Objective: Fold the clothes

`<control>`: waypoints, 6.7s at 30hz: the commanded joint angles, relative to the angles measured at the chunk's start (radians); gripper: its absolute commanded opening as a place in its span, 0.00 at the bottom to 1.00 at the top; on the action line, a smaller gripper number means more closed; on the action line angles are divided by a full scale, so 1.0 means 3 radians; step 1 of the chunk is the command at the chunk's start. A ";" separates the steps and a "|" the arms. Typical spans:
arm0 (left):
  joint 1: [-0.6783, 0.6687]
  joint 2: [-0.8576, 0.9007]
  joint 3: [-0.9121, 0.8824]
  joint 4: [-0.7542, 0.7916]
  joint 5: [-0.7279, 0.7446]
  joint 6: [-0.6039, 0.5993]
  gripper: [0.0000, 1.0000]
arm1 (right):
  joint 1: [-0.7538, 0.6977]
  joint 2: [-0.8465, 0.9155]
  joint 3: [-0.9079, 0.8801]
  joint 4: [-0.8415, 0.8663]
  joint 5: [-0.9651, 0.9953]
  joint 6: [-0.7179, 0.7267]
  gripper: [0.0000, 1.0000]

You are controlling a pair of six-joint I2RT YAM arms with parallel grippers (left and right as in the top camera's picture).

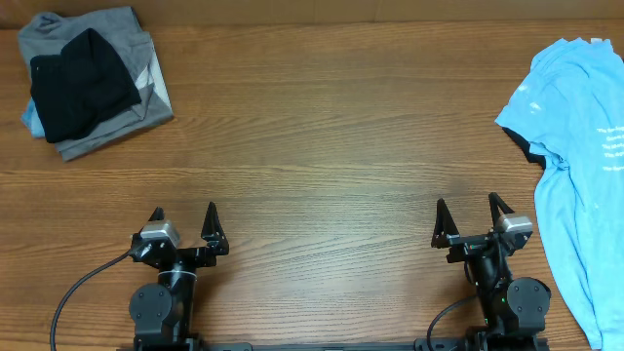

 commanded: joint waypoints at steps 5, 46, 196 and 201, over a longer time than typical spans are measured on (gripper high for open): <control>0.0018 -0.0027 -0.0011 -0.0006 -0.0034 0.0079 1.00 | -0.0006 -0.0033 -0.0036 0.0014 -0.0006 -0.0011 1.00; 0.0018 -0.0027 -0.0011 -0.0006 -0.0036 0.0079 1.00 | -0.0006 -0.0033 -0.0036 0.0014 -0.0006 -0.0011 1.00; 0.0018 -0.0027 -0.0011 -0.0006 -0.0036 0.0079 1.00 | -0.0743 0.7307 0.5042 -0.1180 0.1261 -0.0373 0.44; 0.0018 -0.0027 -0.0011 -0.0006 -0.0036 0.0079 1.00 | -0.0744 0.7350 0.5042 -0.1189 0.1254 -0.0371 0.35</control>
